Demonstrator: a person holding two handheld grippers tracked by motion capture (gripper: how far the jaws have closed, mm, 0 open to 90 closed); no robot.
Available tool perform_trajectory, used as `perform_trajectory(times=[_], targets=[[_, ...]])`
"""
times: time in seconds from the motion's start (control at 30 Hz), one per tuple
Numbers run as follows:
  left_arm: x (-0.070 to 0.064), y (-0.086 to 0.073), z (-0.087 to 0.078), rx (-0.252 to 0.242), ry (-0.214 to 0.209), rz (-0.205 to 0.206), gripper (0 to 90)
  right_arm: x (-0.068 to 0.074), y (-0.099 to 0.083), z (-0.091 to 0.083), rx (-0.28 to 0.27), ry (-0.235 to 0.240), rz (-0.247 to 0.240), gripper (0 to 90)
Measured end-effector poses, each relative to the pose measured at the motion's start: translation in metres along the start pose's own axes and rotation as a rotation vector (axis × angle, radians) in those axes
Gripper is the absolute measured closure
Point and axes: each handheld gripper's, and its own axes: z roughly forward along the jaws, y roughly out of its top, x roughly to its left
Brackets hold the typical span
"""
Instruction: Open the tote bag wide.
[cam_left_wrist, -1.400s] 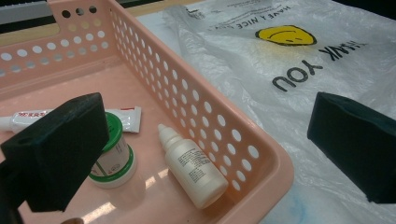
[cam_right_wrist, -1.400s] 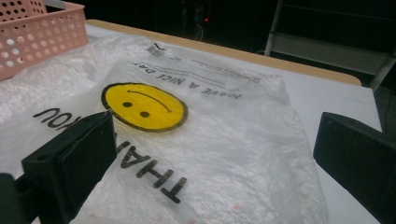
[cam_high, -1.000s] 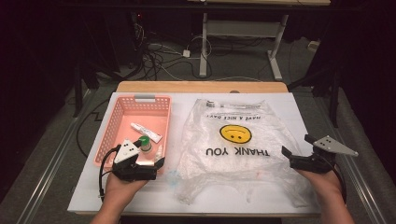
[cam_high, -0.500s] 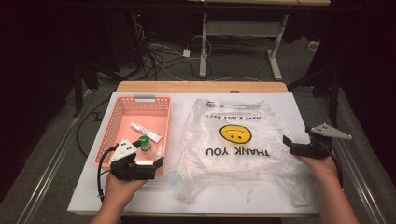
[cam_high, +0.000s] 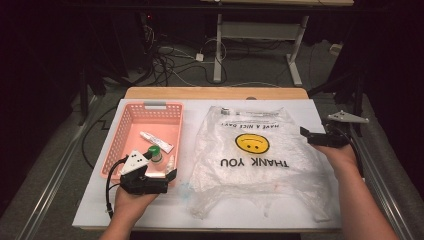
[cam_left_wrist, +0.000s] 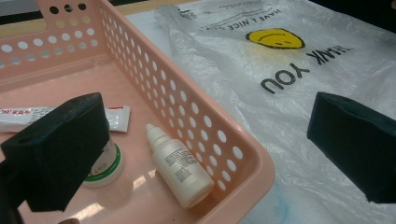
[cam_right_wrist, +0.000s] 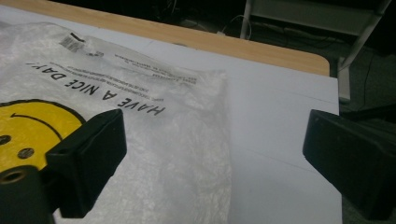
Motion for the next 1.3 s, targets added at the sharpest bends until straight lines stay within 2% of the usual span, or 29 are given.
perform_trajectory(times=[0.27, 0.37, 0.5, 0.6, 0.63, 0.7, 0.77, 0.93, 0.97, 1.03, 1.2, 1.3], targets=[[-0.006, 0.000, 0.000, -0.003, -0.016, 0.018, 0.0, -0.007, 0.018, 0.038, 0.072, 0.044, 0.008, 30.1], [-0.006, 0.000, 0.000, -0.007, -0.020, 0.017, 0.0, -0.012, 0.018, 0.052, 0.091, 0.067, 0.033, 35.6], [-0.007, 0.001, -0.001, -0.007, -0.025, 0.026, 0.0, -0.019, 0.014, 0.066, 0.112, 0.065, 0.042, 41.9], [-0.007, 0.000, 0.000, -0.009, -0.031, 0.026, 0.0, -0.022, 0.010, 0.073, 0.139, 0.077, 0.058, 42.2], [-0.007, 0.000, 0.002, -0.009, -0.036, 0.027, 0.0, -0.022, 0.006, 0.081, 0.173, 0.081, 0.055, 39.3], [-0.007, 0.000, 0.003, -0.004, -0.036, 0.026, 0.0, -0.019, 0.004, 0.085, 0.187, 0.079, 0.046, 36.4], [-0.008, 0.000, 0.004, -0.003, -0.039, 0.026, 0.0, -0.015, -0.003, 0.095, 0.232, 0.085, 0.046, 30.2], [-0.010, -0.001, 0.003, -0.010, -0.039, 0.025, 0.0, -0.011, -0.007, 0.095, 0.236, 0.084, 0.020, 30.4], [-0.010, -0.001, 0.003, -0.009, -0.042, 0.023, 0.0, -0.006, -0.008, 0.093, 0.247, 0.074, -0.025, 35.3], [-0.011, -0.001, 0.004, -0.008, -0.044, 0.021, 0.0, -0.003, -0.009, 0.091, 0.247, 0.067, -0.056, 40.5], [-0.012, -0.001, 0.007, 0.001, -0.046, 0.023, 0.0, 0.000, -0.013, 0.087, 0.218, 0.082, -0.076, 55.8], [-0.013, 0.000, 0.007, -0.002, -0.048, 0.025, 0.0, 0.002, -0.013, 0.086, 0.216, 0.087, -0.080, 57.9]])
